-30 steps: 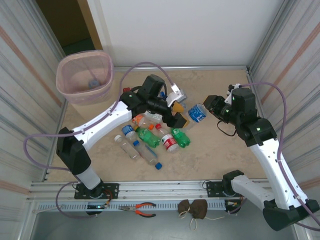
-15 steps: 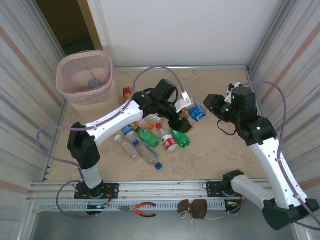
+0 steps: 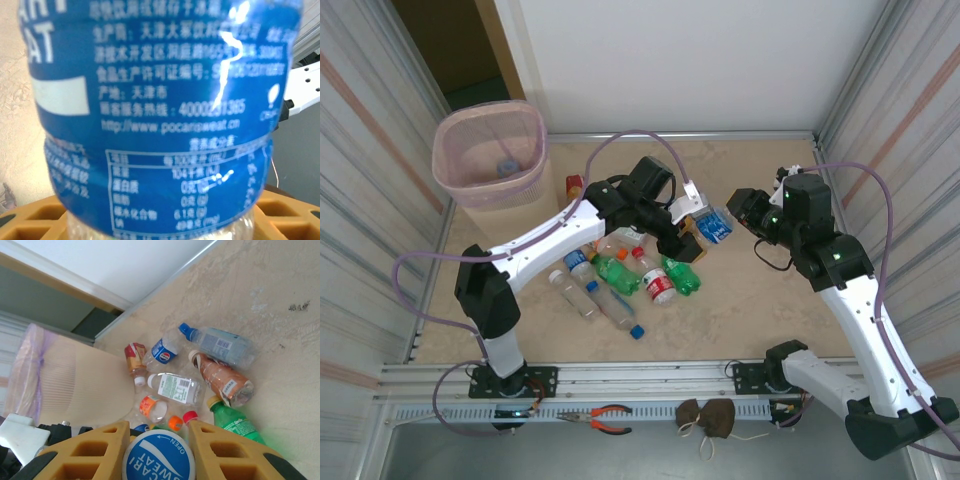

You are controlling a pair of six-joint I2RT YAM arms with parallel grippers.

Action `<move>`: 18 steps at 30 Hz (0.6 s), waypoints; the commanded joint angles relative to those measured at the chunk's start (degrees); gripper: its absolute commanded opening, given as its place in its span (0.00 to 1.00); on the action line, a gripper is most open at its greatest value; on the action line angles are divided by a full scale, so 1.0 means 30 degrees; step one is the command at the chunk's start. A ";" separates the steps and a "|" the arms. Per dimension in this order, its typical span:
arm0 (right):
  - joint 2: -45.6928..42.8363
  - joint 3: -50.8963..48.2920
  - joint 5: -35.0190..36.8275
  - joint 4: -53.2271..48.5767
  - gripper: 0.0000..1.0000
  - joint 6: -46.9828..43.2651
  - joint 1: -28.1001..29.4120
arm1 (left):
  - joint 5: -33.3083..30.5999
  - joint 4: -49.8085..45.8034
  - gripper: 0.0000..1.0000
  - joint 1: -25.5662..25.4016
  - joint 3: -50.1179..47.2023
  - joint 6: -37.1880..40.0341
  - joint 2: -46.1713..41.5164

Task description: Put the plastic bottles in the bin

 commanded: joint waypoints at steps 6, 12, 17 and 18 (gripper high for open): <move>-0.0198 0.0577 0.0093 -0.0178 0.28 0.0074 0.0104 | 0.0298 -0.0193 0.54 -0.0082 0.0663 0.0347 -0.0165; -0.0516 0.1277 0.1037 -0.0927 0.58 -0.0225 0.0090 | -0.0241 -0.0163 0.54 0.0228 0.0619 0.0148 -0.0738; -0.0955 0.2096 0.2261 -0.1784 0.65 -0.0800 -0.0023 | -0.0830 -0.0397 0.53 0.0914 0.0521 -0.0086 -0.1606; -0.1014 0.2210 0.2486 -0.1923 0.66 -0.0905 -0.0076 | -0.0970 -0.0454 0.53 0.1131 0.0488 -0.0172 -0.1821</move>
